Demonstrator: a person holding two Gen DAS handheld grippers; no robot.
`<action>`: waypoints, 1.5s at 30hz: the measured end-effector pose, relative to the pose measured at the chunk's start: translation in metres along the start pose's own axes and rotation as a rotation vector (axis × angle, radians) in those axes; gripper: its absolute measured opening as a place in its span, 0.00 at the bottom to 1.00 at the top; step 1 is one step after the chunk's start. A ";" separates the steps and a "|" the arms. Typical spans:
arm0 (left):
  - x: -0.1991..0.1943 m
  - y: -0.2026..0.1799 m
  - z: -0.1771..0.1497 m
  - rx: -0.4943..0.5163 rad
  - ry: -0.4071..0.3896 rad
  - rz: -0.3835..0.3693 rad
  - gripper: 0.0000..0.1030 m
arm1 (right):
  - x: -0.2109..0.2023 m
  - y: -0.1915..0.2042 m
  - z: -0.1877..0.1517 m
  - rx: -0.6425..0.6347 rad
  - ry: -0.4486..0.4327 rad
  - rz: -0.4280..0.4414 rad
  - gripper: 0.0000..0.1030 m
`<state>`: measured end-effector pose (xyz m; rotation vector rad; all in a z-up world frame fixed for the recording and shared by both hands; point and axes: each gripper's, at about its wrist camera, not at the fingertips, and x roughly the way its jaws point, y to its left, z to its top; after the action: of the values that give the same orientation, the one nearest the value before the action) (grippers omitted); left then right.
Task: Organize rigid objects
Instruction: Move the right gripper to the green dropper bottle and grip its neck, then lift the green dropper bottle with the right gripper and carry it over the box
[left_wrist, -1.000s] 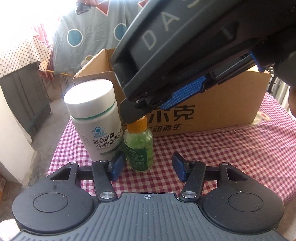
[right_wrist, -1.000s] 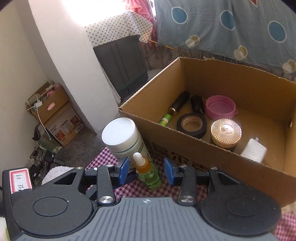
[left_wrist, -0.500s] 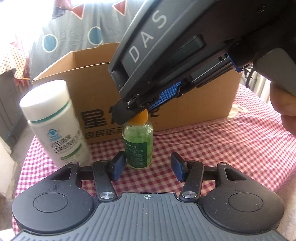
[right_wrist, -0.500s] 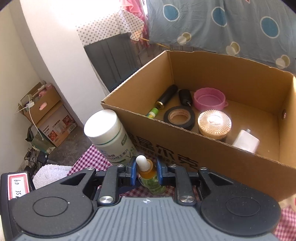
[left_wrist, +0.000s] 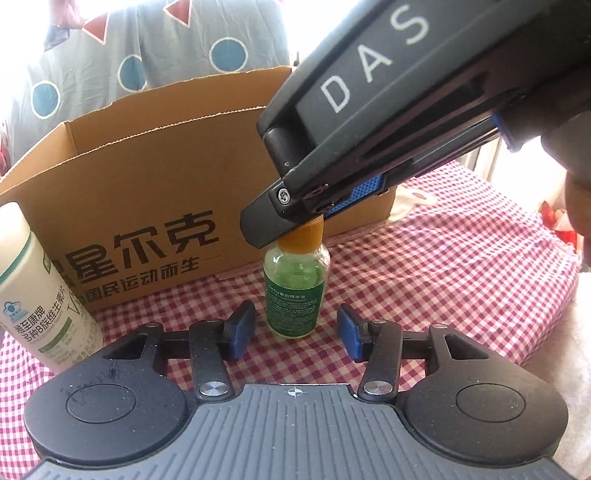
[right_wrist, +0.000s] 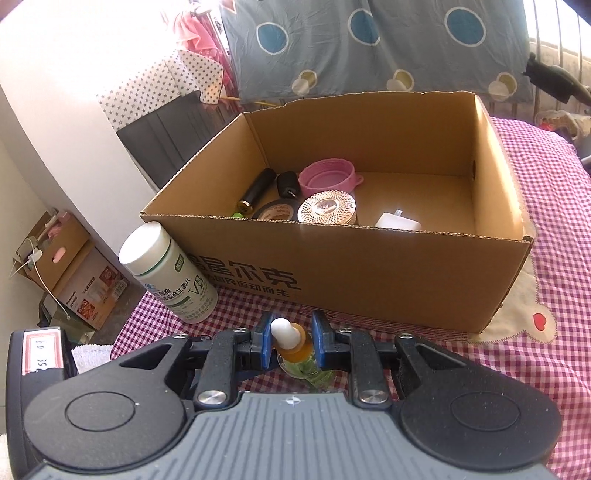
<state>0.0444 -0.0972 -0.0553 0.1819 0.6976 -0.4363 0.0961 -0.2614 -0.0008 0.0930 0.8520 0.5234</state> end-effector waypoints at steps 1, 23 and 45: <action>0.000 0.000 0.000 0.003 -0.005 0.000 0.45 | 0.001 0.002 -0.001 -0.005 -0.003 -0.004 0.23; 0.008 -0.004 0.017 -0.003 -0.008 0.002 0.30 | -0.007 -0.006 -0.001 0.033 -0.014 -0.003 0.22; -0.041 -0.002 0.066 -0.024 -0.115 0.058 0.30 | -0.059 0.024 0.040 -0.090 -0.147 0.026 0.22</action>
<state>0.0536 -0.1061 0.0210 0.1526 0.5830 -0.3792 0.0839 -0.2636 0.0738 0.0597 0.6837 0.5709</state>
